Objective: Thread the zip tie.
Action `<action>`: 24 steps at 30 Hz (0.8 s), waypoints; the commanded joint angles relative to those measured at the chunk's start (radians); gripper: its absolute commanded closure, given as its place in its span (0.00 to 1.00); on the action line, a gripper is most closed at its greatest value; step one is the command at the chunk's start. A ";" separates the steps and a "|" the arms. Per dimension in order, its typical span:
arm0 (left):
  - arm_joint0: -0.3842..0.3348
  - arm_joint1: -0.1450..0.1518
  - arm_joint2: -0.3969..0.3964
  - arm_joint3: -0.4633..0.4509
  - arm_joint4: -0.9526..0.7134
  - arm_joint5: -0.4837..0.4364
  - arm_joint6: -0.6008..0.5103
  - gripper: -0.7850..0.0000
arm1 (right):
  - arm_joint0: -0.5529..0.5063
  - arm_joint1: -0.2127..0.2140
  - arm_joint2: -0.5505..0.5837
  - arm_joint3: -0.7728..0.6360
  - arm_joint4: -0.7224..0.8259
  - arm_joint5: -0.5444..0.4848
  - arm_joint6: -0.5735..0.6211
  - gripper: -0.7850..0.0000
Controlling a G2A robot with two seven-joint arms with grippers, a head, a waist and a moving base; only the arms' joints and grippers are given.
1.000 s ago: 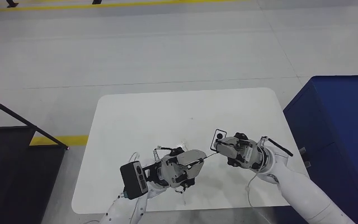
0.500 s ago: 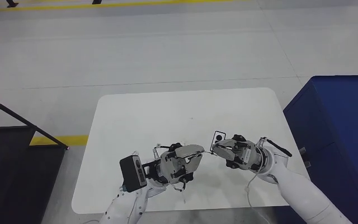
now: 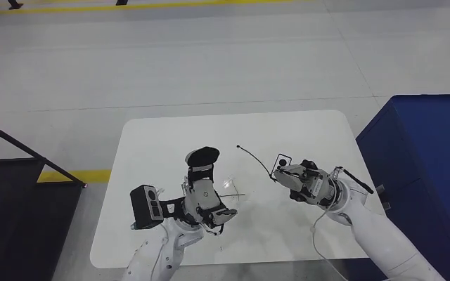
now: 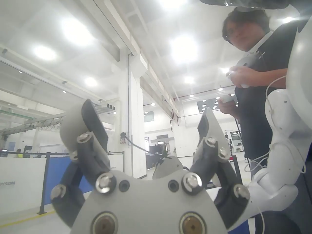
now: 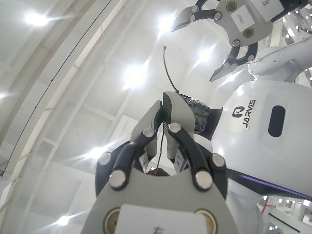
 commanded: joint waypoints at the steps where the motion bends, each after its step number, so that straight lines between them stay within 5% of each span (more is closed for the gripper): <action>1: 0.016 0.003 -0.009 -0.011 -0.035 0.008 -0.127 0.00 | 0.005 -0.004 0.031 -0.010 -0.001 -0.087 0.003 1.00; 8: 0.141 0.015 -0.036 -0.101 -0.331 0.063 -0.571 0.00 | 0.000 -0.016 0.098 -0.012 -0.145 -0.314 0.065 1.00; 10: 0.193 0.017 -0.022 -0.149 -0.543 0.138 -0.809 0.00 | -0.004 -0.019 0.102 -0.009 -0.175 -0.356 0.071 1.00; 20: 0.202 0.018 -0.009 -0.134 -0.554 0.136 -0.840 0.00 | -0.004 -0.019 0.102 -0.009 -0.175 -0.356 0.071 1.00; 24: 0.233 0.012 0.036 -0.229 -1.050 0.203 -1.059 0.00 | -0.004 -0.019 0.102 -0.009 -0.175 -0.356 0.071 1.00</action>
